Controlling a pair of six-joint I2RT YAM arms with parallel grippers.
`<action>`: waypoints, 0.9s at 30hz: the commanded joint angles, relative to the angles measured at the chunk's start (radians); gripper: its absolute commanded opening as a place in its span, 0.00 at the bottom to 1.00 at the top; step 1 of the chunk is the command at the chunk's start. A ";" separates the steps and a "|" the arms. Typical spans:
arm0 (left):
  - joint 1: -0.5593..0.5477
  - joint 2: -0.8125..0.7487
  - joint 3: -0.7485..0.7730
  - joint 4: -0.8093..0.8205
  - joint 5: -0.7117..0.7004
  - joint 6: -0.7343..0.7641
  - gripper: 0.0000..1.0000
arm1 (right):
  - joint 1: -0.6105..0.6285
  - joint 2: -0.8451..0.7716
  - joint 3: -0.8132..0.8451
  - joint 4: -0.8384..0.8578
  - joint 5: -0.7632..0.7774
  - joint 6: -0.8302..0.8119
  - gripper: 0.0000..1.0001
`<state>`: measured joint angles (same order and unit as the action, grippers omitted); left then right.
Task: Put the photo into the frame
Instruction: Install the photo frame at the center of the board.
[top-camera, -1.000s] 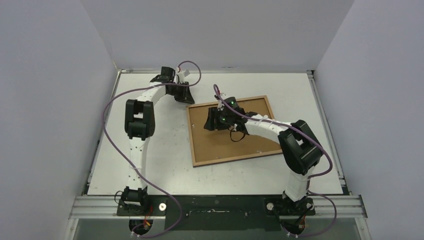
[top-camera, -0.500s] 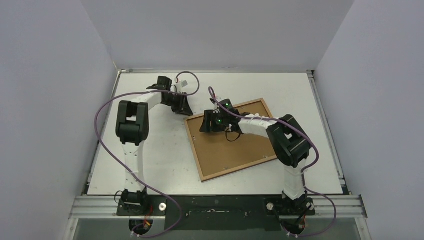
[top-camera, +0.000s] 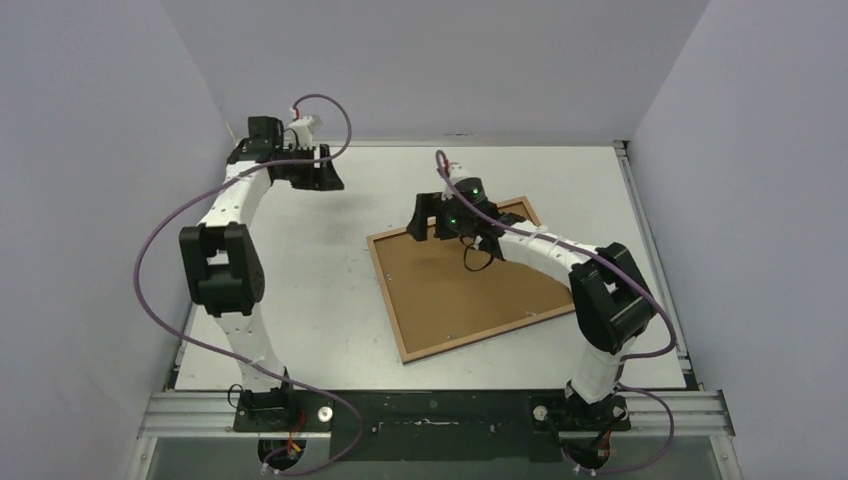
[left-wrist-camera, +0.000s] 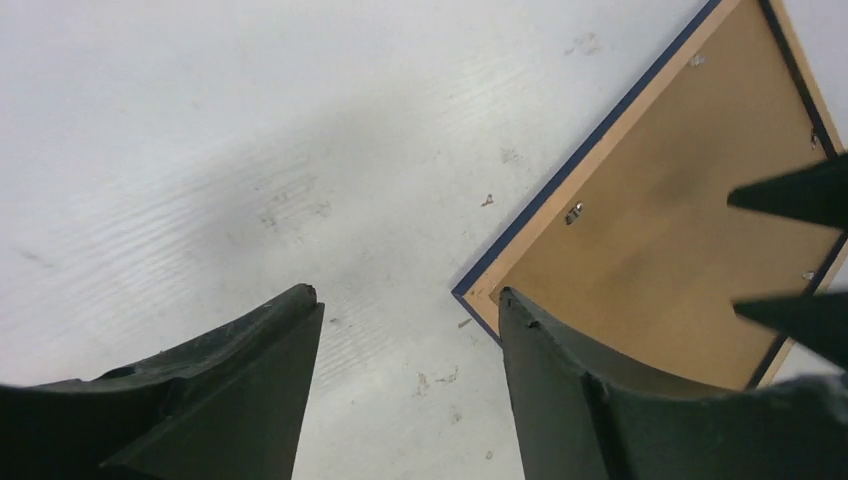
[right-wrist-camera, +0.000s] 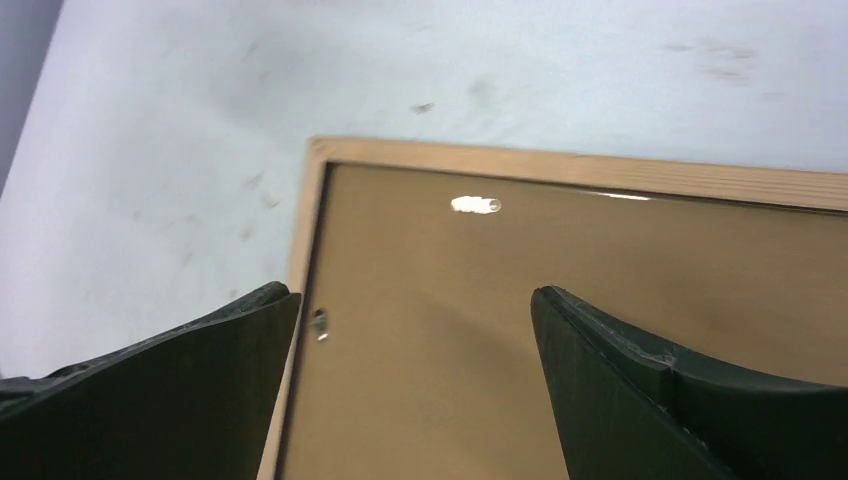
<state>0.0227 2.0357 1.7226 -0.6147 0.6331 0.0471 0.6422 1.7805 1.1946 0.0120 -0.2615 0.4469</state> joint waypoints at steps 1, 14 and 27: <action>0.013 -0.220 -0.027 0.045 -0.076 0.134 0.89 | -0.055 -0.051 0.016 -0.005 0.072 0.020 0.90; -0.087 -0.156 -0.230 -0.093 -0.081 0.190 0.78 | -0.050 0.105 0.056 0.009 -0.095 0.166 0.89; -0.129 -0.082 -0.359 0.059 -0.116 0.041 0.38 | -0.027 0.332 0.243 -0.052 -0.217 0.141 0.32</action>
<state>-0.1089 1.9491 1.3693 -0.6407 0.5262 0.1360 0.6174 2.0808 1.3762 0.0021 -0.4419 0.6174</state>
